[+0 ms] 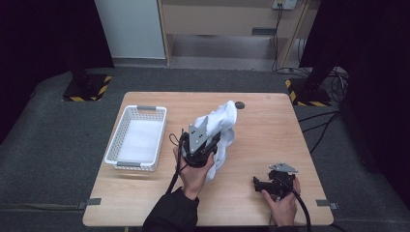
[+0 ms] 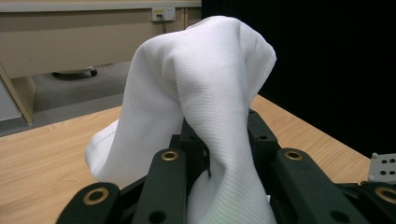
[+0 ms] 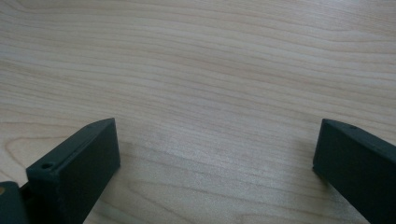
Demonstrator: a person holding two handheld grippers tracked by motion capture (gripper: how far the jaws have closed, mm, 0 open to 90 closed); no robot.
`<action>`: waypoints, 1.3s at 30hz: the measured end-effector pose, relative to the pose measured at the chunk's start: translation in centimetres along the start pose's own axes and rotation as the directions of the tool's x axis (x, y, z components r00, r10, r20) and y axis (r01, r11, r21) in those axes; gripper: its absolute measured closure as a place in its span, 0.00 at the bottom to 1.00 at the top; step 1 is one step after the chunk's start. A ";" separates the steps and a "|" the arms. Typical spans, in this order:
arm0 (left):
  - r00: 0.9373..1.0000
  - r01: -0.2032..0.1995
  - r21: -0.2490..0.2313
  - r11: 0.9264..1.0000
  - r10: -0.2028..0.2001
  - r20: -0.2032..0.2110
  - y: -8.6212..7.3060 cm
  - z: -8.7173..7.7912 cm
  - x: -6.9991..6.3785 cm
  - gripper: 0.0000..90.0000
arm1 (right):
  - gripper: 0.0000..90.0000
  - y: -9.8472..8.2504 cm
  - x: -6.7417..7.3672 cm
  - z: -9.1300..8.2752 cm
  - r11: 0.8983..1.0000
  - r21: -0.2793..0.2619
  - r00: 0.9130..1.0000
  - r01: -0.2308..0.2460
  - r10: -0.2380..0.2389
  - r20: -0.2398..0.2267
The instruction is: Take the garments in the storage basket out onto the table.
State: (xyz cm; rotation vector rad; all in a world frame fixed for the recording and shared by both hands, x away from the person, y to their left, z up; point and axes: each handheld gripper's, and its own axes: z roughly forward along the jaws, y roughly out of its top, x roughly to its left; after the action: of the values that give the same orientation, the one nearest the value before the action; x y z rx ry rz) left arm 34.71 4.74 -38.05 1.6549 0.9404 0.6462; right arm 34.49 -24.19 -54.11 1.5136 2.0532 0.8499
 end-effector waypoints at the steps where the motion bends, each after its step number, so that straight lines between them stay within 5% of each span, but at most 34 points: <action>1: 1.000 0.001 0.002 1.000 -0.001 0.004 0.0 0.1 -0.1 0.80 | 0.01 0.0 0.0 0.0 1.000 0.000 1.000 0.000 0.000 0.000; 39: 0.998 -0.003 0.078 0.997 -0.002 0.056 -1.9 4.2 -2.0 0.80 | 0.01 0.0 0.0 0.0 1.000 0.000 1.000 0.001 -0.001 0.000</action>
State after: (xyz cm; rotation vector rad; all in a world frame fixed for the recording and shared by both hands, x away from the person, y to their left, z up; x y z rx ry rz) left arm 36.53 1.01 -40.91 1.7335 0.9348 0.5665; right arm 34.49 -24.19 -54.11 1.5124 2.0536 0.8496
